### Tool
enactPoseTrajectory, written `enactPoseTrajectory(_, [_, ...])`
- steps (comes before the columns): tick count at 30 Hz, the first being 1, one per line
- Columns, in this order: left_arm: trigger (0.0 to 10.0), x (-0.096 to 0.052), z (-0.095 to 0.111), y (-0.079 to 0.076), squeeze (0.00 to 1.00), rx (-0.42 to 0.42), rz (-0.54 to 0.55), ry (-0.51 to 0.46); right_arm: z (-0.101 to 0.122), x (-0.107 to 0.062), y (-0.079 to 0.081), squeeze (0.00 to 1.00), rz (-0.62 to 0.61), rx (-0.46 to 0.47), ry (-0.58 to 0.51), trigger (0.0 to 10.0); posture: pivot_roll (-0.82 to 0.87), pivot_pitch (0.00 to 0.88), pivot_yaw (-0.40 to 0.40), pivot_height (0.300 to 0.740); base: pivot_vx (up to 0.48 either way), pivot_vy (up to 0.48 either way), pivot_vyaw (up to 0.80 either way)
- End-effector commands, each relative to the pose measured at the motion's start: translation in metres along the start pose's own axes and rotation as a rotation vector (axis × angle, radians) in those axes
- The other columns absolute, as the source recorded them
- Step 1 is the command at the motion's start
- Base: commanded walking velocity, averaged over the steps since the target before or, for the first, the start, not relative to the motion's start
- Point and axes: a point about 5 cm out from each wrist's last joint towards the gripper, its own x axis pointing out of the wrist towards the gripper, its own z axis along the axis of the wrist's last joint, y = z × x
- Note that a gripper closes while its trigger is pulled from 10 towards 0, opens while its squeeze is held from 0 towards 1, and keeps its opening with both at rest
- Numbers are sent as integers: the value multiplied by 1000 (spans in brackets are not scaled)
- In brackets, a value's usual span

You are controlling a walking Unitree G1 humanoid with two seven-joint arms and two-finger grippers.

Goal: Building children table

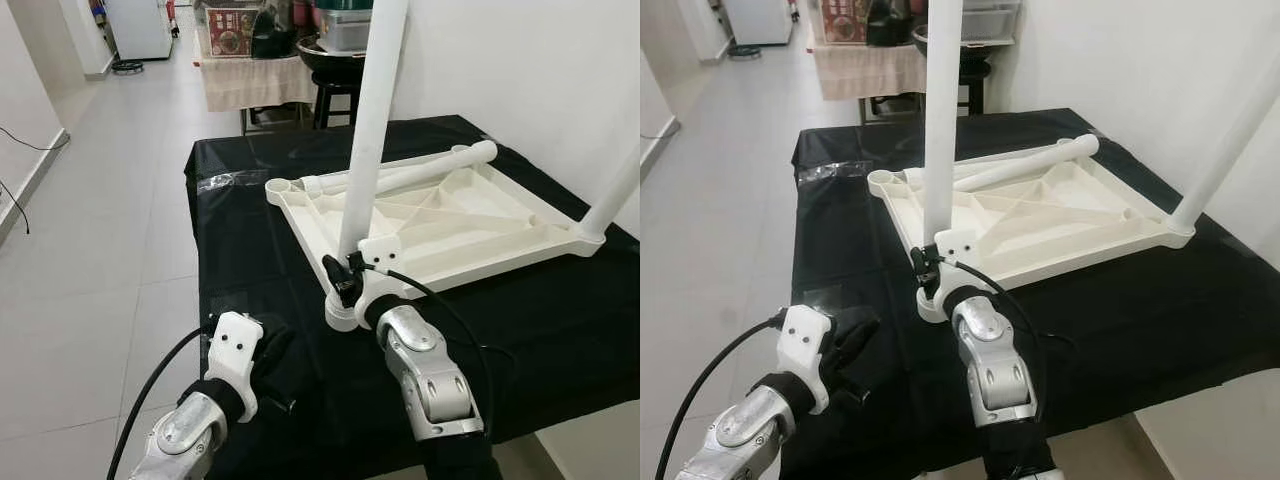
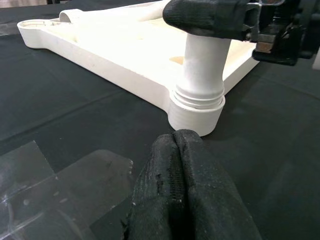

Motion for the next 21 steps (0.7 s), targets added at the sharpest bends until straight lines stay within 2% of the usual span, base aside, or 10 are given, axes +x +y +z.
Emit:
enactPoseTrajectory(1, [10000,-1,-3,1,0,-6,5,19,-23,-4,-8,71,-55,-1,118,10000,12,80,-49,740,0,0,0])
enactPoseTrajectory(2, [10000,-1,-3,1,0,-7,4,19,-21,-4,-7,1000,-34,22,113,10000,14,82,-47,740,0,0,0])
enactPoseTrajectory(6, [10000,0,-3,0,0,-8,2,20,-11,1,-6,1000,66,100,45,10000,17,84,-45,740,0,0,0])
enactPoseTrajectory(10, [10000,0,-3,0,0,-9,1,20,9,8,-7,1000,217,80,-63,10000,15,86,-45,740,0,0,0])
enactPoseTrajectory(12, [10000,0,-3,0,0,-9,0,20,13,9,-6,980,265,66,-80,10000,15,86,-46,740,0,0,0])
enactPoseTrajectory(13, [10000,1,-2,-1,0,-10,1,19,20,11,-5,125,367,33,-111,10000,18,88,-49,740,0,0,0])
enactPoseTrajectory(14, [10000,0,-2,-1,0,-11,1,18,23,13,-5,0,427,1,-117,10000,22,89,-50,740,0,0,0])
enactPoseTrajectory(18, [10000,0,-2,-2,0,-11,2,17,26,17,-8,0,514,-77,-119,10000,27,91,-53,740,0,0,0])
enactPoseTrajectory(20, [10000,0,-1,-3,0,-14,2,16,27,22,-16,0,707,-197,-87,10000,31,94,-57,740,0,0,0])
enactPoseTrajectory(21, [10000,0,-1,-3,0,-14,2,16,27,22,-16,0,707,-197,-87,10000,31,94,-57,740,0,0,0])
